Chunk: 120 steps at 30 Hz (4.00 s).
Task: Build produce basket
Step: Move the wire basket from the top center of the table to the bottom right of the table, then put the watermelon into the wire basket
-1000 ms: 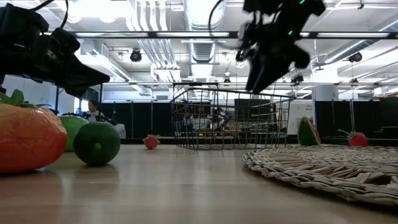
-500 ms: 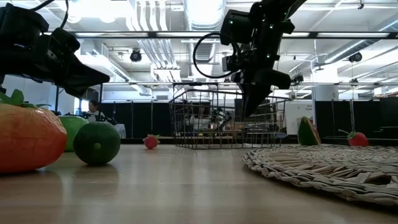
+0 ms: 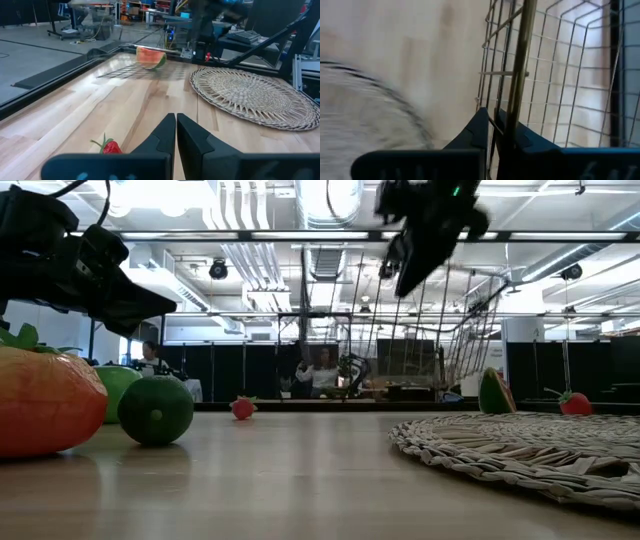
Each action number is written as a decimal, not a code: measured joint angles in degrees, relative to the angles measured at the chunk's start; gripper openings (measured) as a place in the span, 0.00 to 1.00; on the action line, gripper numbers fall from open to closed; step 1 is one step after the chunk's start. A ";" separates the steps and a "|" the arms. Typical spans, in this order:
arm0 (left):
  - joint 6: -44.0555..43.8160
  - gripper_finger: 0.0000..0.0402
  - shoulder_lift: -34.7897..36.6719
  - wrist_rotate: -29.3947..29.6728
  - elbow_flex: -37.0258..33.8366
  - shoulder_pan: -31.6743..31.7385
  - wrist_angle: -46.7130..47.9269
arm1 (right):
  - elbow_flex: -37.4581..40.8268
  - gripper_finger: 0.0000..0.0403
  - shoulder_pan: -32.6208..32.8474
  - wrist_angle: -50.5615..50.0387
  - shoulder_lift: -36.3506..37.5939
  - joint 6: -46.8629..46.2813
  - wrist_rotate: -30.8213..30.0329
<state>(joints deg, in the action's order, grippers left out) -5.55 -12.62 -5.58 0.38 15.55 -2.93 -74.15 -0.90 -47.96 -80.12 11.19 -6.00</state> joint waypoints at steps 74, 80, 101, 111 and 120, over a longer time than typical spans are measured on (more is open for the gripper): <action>0.01 0.00 0.03 0.02 0.00 0.00 -0.03 | -10.00 0.34 21.45 -22.94 2.48 -38.70 -10.81; -0.01 0.00 0.00 0.00 0.00 0.00 -0.01 | -9.79 0.34 2.14 -24.61 3.07 -12.30 -5.87; 0.01 0.00 0.02 0.02 0.00 0.00 -0.03 | -2.60 0.58 -22.21 -34.40 -9.62 29.68 -7.87; 0.01 0.00 0.02 0.01 0.00 0.00 -0.03 | 8.98 0.58 -25.04 -20.33 -10.70 36.12 -10.86; -0.01 0.00 0.02 0.01 0.00 0.00 -0.03 | 15.41 0.54 -25.04 -12.29 -10.72 38.32 -11.19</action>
<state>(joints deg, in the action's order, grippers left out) -5.56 -12.60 -5.57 0.38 15.55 -2.96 -58.74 -25.93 -60.25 -90.85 49.52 -17.19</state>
